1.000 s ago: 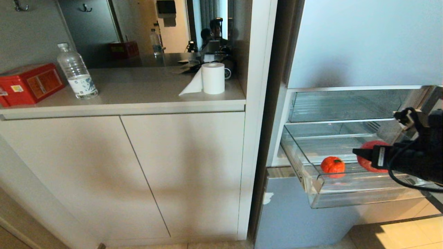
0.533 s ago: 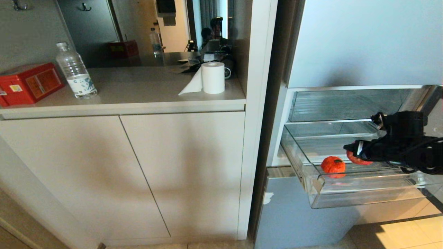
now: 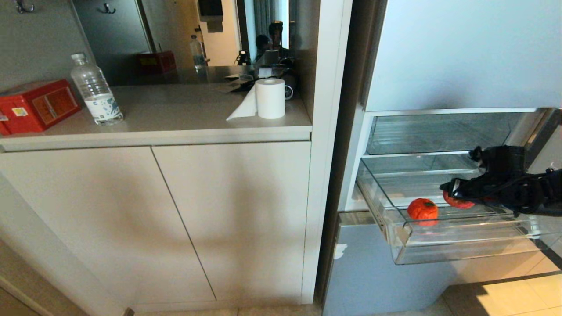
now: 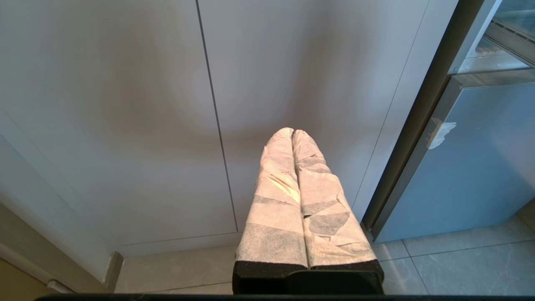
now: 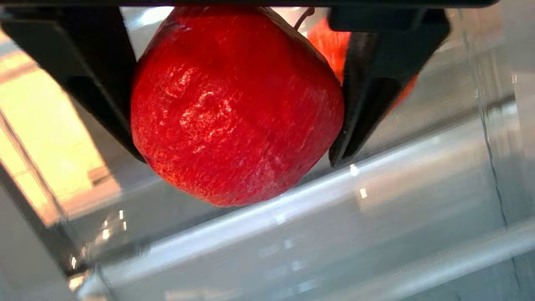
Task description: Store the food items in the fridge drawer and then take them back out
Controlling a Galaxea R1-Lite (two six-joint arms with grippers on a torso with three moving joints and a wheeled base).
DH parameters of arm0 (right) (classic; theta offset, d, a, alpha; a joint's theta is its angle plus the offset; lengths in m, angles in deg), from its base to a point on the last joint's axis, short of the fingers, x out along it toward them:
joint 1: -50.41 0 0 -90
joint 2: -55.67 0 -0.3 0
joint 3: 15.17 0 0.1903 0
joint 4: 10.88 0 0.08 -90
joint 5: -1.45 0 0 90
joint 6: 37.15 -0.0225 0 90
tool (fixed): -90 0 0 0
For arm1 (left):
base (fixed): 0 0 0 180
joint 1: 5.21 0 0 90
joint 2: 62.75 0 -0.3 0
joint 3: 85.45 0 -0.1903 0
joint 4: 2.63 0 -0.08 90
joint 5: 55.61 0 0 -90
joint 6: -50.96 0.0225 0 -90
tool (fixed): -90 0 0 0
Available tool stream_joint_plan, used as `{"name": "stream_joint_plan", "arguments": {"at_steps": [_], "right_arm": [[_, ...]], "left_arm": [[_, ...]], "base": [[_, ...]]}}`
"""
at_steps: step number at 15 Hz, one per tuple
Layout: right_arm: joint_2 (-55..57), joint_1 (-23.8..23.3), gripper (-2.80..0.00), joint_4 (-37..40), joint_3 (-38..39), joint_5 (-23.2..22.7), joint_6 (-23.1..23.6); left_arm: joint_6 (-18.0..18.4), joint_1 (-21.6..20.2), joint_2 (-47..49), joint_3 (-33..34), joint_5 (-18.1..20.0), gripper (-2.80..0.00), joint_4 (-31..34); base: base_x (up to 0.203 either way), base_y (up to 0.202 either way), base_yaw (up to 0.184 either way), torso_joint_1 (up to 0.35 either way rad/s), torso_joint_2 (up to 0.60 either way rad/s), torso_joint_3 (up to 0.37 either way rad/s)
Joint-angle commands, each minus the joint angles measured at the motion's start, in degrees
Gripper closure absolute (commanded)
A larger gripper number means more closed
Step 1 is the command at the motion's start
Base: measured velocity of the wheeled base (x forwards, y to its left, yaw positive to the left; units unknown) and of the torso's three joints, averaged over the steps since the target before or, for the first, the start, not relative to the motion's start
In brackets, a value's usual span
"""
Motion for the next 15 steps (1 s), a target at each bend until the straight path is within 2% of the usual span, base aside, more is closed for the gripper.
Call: {"name": "stream_joint_plan", "arguments": {"at_steps": [1, 8, 9, 12, 15], "right_arm": [[1.1, -0.1, -2.80, -0.1, -2.5, 0.0, 0.0], [-2.9, -0.2, -2.80, 0.0, -2.3, 0.1, 0.0], [-6.3, -0.3, 0.00, 0.3, -0.6, 0.0, -0.1], [-19.2, -0.8, 0.00, 1.9, 7.6, 0.0, -0.3], [-34.7, -1.1, 0.00, 3.2, 21.6, 0.0, -0.3]], "left_arm": [[0.0, 0.0, 0.0, 0.0, 0.0, 0.00, 0.0], [0.0, 0.0, 0.0, 0.0, 0.0, 0.00, 0.0], [0.0, 0.0, 0.0, 0.0, 0.0, 0.00, 0.0], [0.0, 0.0, 0.0, 0.0, 0.0, 0.00, 0.0], [0.0, 0.0, 0.0, 0.0, 0.0, 0.00, 0.0]], "base": [[0.000, 0.000, 0.000, 0.000, 0.00, 0.000], [0.000, 0.000, 0.000, 0.000, 0.00, 0.000], [0.000, 0.000, 0.000, 0.000, 0.00, 0.000], [0.000, 0.000, 0.000, 0.000, 0.00, 0.000], [0.000, 0.000, 0.000, 0.000, 0.00, 0.000]]}}
